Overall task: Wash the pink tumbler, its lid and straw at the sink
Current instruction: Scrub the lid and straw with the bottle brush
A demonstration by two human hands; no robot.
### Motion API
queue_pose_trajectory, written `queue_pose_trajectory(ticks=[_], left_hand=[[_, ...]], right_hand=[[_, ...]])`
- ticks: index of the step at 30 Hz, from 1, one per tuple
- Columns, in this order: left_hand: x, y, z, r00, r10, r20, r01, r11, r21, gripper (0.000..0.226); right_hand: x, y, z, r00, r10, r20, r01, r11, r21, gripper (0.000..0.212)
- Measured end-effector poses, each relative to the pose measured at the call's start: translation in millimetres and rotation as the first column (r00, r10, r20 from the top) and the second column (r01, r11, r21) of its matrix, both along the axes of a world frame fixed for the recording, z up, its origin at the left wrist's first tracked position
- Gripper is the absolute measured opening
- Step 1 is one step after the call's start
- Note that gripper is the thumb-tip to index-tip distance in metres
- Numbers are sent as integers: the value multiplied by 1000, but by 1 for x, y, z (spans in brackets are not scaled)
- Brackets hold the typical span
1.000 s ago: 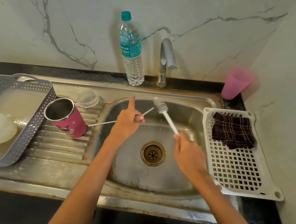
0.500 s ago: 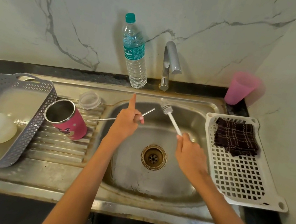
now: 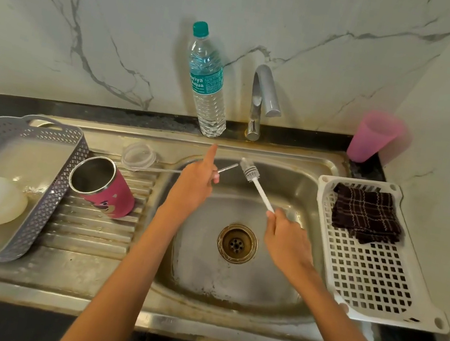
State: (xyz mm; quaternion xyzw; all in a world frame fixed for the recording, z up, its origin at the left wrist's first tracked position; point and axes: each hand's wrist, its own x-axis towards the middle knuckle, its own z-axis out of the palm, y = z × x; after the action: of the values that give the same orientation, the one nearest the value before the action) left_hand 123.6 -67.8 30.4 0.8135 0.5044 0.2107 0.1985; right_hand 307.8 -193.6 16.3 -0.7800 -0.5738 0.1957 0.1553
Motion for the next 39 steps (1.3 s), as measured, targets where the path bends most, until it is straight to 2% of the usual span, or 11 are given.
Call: queue_pose_trajectory(ticks=[4,8,11,16,21,25,30,31,34,36,39], left_hand=[[-6,35,8,982,1,-190,26,990,136,52],[-19,82,5,944,70,-321,-7,982,191,55],[-34,111,-8,938,68,-339,-35,994,102,55],[-55,138,-32,948,54,-314,-68,997,-36,41],[-63,146,-43,928,73,-365,-110,991,-82,26],[-60,147,-42,910,93,-403,-142,986,-92,24],[-56,147,-43,877,166,-451,-212,976,-53,26],[-56,147,-44,870,175,-460,-222,974,-49,26],[-56,146,-45,854,205,-479,-247,969,-26,28],[-52,143,-46,863,238,-446,-253,967,25,30],[-44,133,-44,914,261,-311,-247,965,84,30]], right_hand=[[-7,3,-1,997,69,-43,-69,997,18,32],[-5,11,-5,995,46,-91,-48,999,-19,29],[-5,15,-9,992,43,-117,-49,998,-41,30],[-2,22,-18,988,29,-153,-39,997,-63,28],[0,22,-28,983,24,-182,-38,997,-71,28],[-3,21,-33,976,41,-215,-59,995,-77,27],[-4,20,-33,951,77,-299,-103,992,-72,9],[-4,20,-33,940,86,-329,-116,991,-72,4],[0,22,-29,886,115,-449,-177,979,-98,17],[5,25,-25,841,93,-533,-189,974,-128,16],[14,29,-18,687,11,-726,-156,979,-133,23]])
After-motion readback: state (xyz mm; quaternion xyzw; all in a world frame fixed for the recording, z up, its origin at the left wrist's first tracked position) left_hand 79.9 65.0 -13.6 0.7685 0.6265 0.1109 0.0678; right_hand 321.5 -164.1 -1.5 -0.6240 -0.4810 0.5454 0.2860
